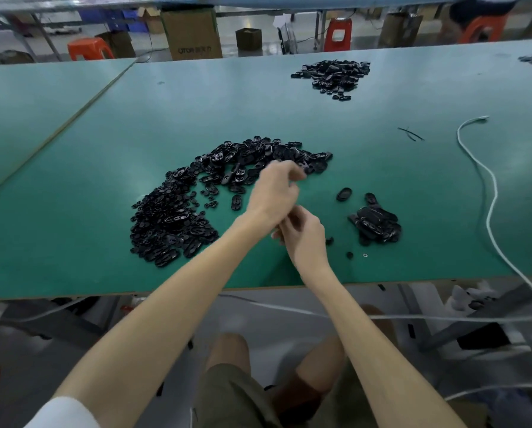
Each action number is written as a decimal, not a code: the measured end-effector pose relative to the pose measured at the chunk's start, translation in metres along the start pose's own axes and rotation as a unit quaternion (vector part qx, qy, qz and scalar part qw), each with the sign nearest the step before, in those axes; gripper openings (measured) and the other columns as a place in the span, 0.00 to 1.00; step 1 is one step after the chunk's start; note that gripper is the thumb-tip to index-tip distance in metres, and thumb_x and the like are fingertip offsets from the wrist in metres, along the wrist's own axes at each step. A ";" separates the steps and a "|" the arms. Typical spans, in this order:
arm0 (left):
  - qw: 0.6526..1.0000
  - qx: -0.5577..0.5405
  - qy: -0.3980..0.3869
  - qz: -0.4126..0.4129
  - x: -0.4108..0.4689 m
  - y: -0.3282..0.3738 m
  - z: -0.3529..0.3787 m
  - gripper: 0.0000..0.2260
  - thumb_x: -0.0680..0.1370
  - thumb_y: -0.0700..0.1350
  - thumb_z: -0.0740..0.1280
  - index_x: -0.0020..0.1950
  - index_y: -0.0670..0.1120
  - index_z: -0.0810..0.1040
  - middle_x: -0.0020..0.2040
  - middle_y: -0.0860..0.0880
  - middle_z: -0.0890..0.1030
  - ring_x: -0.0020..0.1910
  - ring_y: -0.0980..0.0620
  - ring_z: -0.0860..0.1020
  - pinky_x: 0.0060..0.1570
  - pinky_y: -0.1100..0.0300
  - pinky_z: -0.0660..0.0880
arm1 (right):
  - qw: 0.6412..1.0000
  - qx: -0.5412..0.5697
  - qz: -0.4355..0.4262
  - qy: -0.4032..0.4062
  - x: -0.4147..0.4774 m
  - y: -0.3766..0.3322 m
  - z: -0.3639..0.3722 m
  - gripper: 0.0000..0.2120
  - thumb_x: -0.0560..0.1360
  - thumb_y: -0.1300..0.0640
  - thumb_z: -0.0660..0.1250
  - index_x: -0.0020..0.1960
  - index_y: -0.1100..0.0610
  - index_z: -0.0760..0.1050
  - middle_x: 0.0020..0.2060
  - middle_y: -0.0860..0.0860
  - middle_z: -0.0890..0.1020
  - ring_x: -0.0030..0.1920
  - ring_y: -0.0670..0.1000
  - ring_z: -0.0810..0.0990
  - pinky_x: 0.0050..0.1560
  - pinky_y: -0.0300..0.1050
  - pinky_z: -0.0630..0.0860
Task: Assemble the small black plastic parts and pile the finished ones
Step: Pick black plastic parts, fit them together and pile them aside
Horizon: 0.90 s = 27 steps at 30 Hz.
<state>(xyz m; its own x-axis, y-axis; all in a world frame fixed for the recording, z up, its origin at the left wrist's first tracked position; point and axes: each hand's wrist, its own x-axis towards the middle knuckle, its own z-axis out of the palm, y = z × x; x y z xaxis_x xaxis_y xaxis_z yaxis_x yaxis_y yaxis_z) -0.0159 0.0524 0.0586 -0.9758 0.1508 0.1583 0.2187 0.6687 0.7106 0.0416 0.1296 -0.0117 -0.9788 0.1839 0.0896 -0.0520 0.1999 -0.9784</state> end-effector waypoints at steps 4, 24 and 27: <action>0.965 0.234 -0.005 -0.115 0.003 -0.046 -0.028 0.14 0.82 0.42 0.66 0.66 0.38 0.74 0.66 0.37 0.71 0.65 0.38 0.73 0.63 0.46 0.73 | 1.000 0.006 -0.008 0.004 -0.003 -0.004 0.002 0.08 0.83 0.59 0.65 0.48 0.52 0.81 0.35 0.48 0.84 0.34 0.46 0.83 0.35 0.41 0.79; 0.993 -0.063 -0.099 -0.017 -0.028 -0.057 -0.052 0.04 0.79 0.40 0.72 0.53 0.45 0.85 0.45 0.49 0.87 0.38 0.56 0.85 0.33 0.68 0.73 | 0.999 0.038 -0.002 0.021 -0.004 -0.002 -0.002 0.07 0.82 0.62 0.67 0.49 0.52 0.79 0.38 0.49 0.85 0.36 0.47 0.84 0.37 0.42 0.80; 0.998 0.038 -0.037 -0.025 -0.023 -0.072 -0.068 0.04 0.81 0.41 0.70 0.55 0.45 0.84 0.46 0.51 0.85 0.39 0.56 0.84 0.40 0.63 0.77 | 0.999 0.044 0.000 0.026 -0.005 -0.004 -0.002 0.07 0.82 0.62 0.67 0.48 0.53 0.78 0.37 0.49 0.84 0.33 0.45 0.83 0.35 0.39 0.78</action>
<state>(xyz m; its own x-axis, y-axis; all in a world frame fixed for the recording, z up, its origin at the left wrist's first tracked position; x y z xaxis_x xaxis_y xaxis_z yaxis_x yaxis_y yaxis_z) -0.0087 -0.0483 0.0503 -0.9835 0.1664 0.0706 0.1710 0.7302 0.6615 0.0472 0.1302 -0.0076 -0.9673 0.2340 0.0979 -0.0725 0.1148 -0.9907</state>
